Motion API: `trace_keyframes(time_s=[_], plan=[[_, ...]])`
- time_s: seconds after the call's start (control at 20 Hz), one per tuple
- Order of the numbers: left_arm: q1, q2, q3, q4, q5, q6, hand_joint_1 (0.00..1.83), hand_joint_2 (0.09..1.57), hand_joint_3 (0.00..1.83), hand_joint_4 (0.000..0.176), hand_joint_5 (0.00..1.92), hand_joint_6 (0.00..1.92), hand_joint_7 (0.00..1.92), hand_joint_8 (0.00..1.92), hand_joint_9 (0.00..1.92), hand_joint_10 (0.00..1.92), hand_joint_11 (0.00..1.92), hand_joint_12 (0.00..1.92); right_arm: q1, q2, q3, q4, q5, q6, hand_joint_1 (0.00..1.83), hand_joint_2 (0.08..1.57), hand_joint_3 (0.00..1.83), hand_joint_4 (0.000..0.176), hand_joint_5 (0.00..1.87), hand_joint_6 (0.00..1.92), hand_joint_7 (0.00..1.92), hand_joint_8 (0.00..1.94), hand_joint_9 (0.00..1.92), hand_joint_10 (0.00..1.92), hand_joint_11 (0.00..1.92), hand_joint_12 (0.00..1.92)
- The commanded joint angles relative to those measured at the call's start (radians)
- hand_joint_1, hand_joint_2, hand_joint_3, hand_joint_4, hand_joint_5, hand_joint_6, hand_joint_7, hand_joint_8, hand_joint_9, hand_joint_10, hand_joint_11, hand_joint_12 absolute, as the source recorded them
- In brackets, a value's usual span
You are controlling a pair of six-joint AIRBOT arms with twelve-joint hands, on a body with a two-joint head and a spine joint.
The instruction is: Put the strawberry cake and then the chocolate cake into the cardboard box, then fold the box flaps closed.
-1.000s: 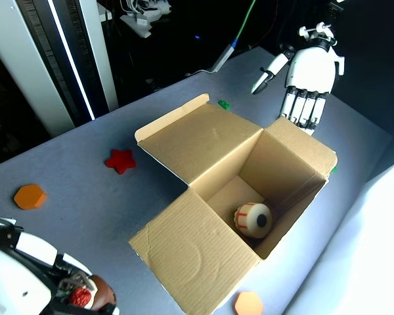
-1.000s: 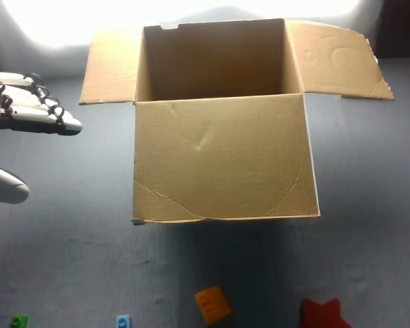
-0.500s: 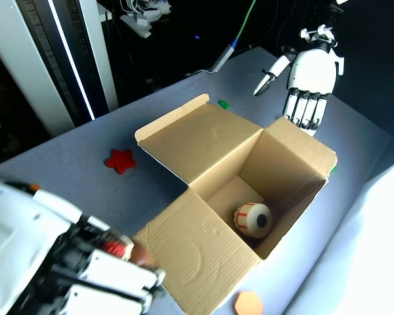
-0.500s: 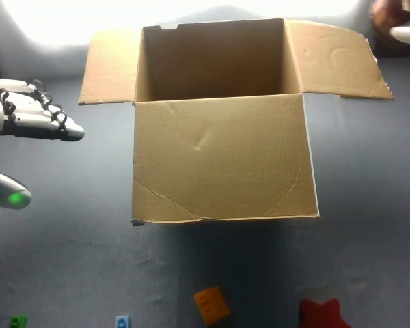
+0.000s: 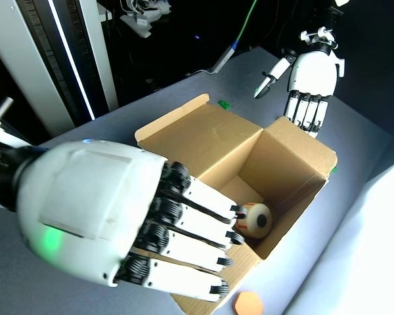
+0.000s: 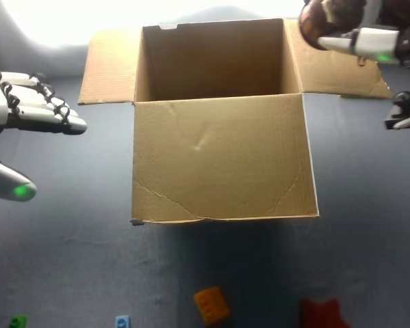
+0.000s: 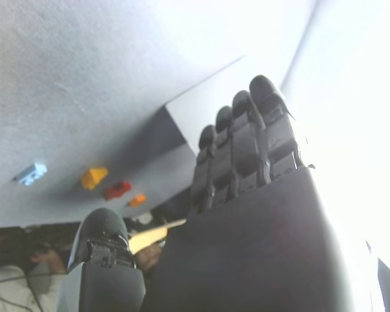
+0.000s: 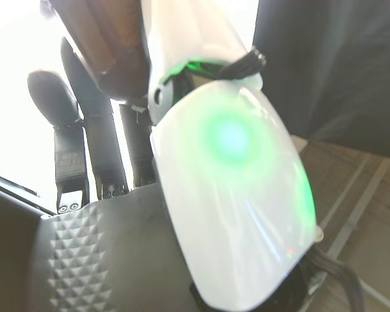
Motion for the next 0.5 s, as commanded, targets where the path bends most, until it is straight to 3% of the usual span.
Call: trace_keyframes(time_s=[0.0,0.4,0.45], plan=[[-0.011,0.004,0.008,-0.067,-0.018,0.004,0.00,1.12,0.00,0.000,0.12,0.00,0.17,0.00,0.16,0.00,0.00,0.60,0.011,-0.003,0.005,-0.019,0.155,-0.001,1.20,1.18,0.00,0.000,0.88,1.05,0.85,1.36,0.67,1.31,0.45,1.76],[-0.010,-0.007,0.026,-0.067,-0.016,0.005,0.00,1.11,0.00,0.000,0.15,0.00,0.19,0.00,0.17,0.00,0.00,0.53,-0.015,-0.127,0.066,-0.062,0.218,-0.016,1.20,1.17,0.00,0.000,0.90,1.02,0.85,1.34,0.66,1.29,0.40,1.77],[-0.010,-0.007,0.025,-0.067,-0.014,0.005,0.00,1.11,0.00,0.000,0.15,0.00,0.18,0.00,0.17,0.00,0.00,0.51,-0.019,-0.140,0.073,-0.067,0.226,-0.016,1.19,1.18,0.00,0.000,0.87,1.08,0.84,1.35,0.65,1.28,0.39,1.77]])
